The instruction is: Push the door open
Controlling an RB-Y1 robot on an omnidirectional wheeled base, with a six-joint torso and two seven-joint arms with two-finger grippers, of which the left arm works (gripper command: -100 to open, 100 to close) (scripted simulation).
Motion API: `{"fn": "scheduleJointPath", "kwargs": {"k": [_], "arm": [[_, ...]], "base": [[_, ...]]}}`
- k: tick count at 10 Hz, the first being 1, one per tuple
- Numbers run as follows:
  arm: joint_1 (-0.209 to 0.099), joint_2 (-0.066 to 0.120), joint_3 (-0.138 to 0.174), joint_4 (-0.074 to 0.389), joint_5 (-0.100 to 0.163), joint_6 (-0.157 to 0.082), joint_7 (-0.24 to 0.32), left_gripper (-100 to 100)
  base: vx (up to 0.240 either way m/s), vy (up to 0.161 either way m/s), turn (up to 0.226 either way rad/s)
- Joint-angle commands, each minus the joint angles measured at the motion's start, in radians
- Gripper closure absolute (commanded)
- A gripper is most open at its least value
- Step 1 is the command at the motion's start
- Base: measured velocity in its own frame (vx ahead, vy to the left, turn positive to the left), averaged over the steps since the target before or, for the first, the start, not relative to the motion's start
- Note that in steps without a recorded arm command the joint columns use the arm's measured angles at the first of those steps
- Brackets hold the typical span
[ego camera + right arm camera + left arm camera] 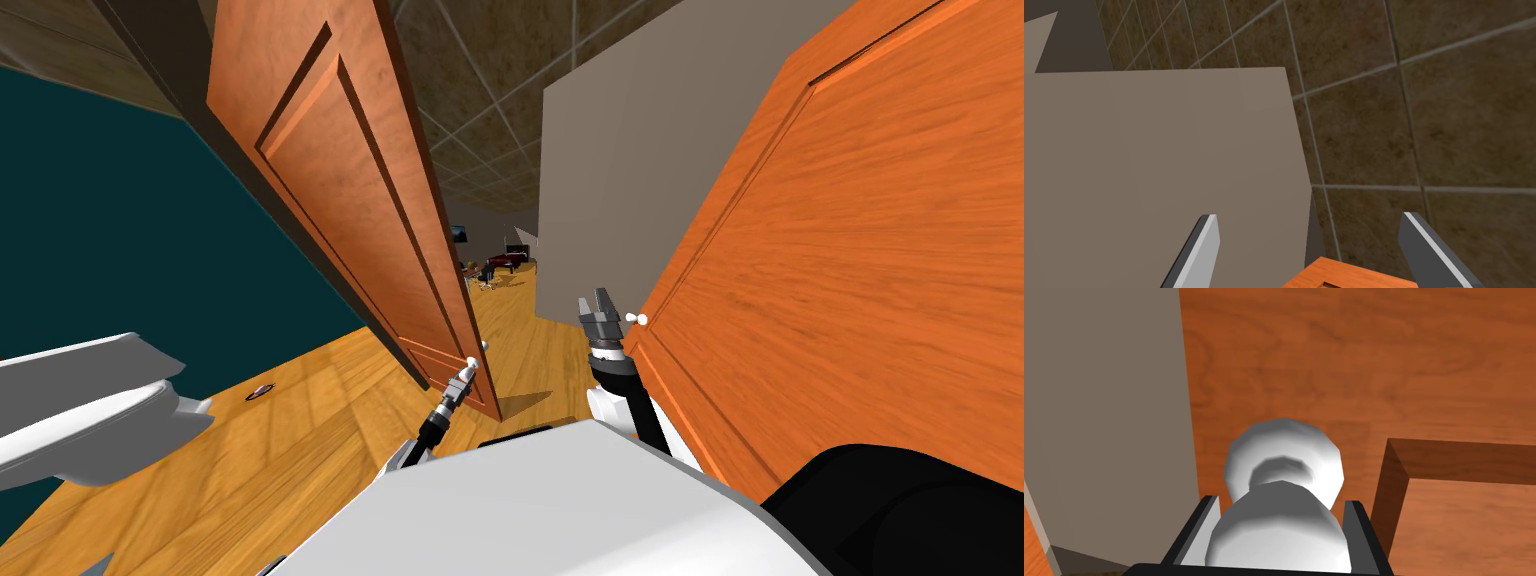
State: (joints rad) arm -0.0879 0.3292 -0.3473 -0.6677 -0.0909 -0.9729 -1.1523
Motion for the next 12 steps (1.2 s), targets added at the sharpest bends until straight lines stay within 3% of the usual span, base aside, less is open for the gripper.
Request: {"fn": "scheduleJointPath", "kwargs": {"k": [1, 3, 12], "arm": [[0.002, -0.001, -0.001, 0.0, 0.0, -0.002, 0.001, 100], [0.002, -0.001, -0.001, 0.0, 0.0, -0.002, 0.001, 100], [-0.013, -0.023, -0.021, 0.014, 0.094, 0.001, 0.225, 100]], "base": [[-0.015, 0.008, 0.005], [-0.004, 0.002, 0.003], [0.029, -0.007, -0.008]]}}
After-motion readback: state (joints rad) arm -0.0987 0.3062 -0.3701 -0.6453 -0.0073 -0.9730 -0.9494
